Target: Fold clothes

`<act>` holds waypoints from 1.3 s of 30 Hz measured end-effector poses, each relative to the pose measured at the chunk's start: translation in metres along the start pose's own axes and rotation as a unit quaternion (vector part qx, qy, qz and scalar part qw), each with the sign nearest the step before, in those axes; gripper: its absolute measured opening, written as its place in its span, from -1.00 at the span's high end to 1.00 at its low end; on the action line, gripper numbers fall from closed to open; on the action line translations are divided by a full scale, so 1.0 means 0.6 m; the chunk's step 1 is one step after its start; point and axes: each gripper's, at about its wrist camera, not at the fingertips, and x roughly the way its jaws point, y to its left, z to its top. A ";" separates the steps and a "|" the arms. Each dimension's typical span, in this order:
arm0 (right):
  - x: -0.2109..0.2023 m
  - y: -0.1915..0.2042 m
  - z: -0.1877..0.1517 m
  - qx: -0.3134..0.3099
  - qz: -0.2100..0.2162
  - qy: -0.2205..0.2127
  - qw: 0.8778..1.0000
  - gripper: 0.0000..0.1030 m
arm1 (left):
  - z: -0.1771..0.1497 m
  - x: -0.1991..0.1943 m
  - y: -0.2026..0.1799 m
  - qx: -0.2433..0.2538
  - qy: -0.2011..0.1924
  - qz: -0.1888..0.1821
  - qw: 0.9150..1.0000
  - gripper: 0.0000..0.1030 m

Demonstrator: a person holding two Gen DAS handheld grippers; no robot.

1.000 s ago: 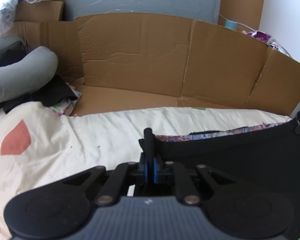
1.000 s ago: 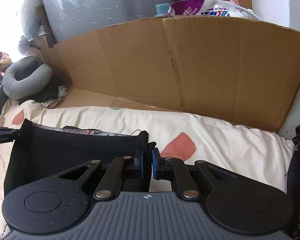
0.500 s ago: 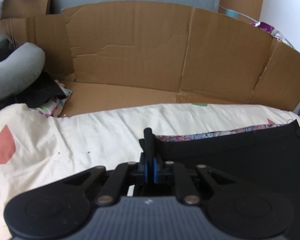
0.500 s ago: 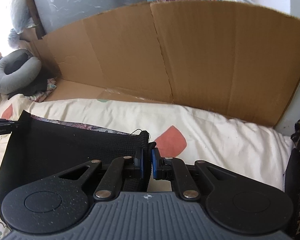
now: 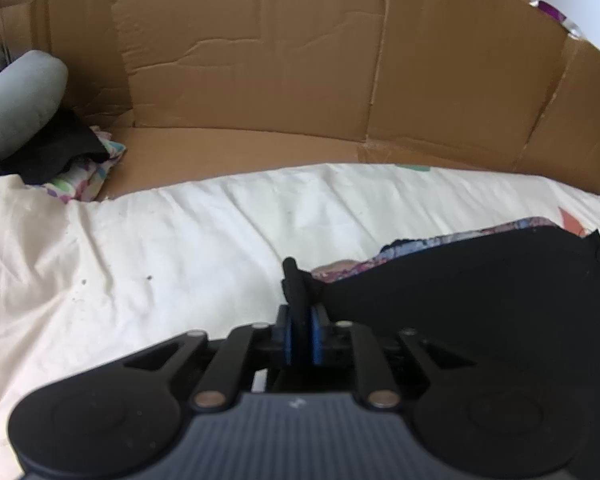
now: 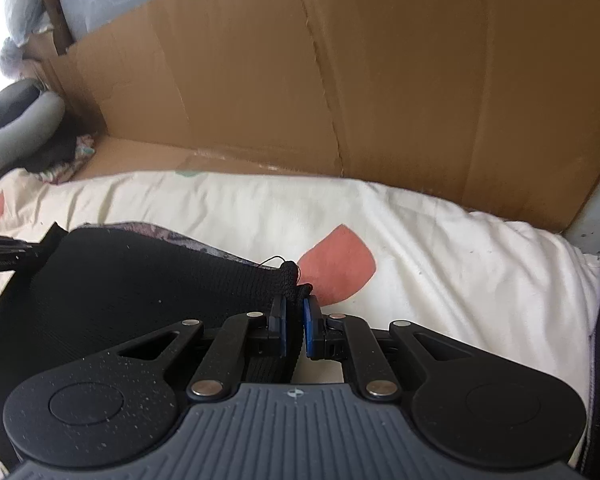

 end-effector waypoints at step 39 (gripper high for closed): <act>-0.061 0.095 0.069 0.000 0.029 -0.054 0.998 0.21 | 0.042 -0.095 -0.113 0.014 -0.056 0.040 0.998 0.24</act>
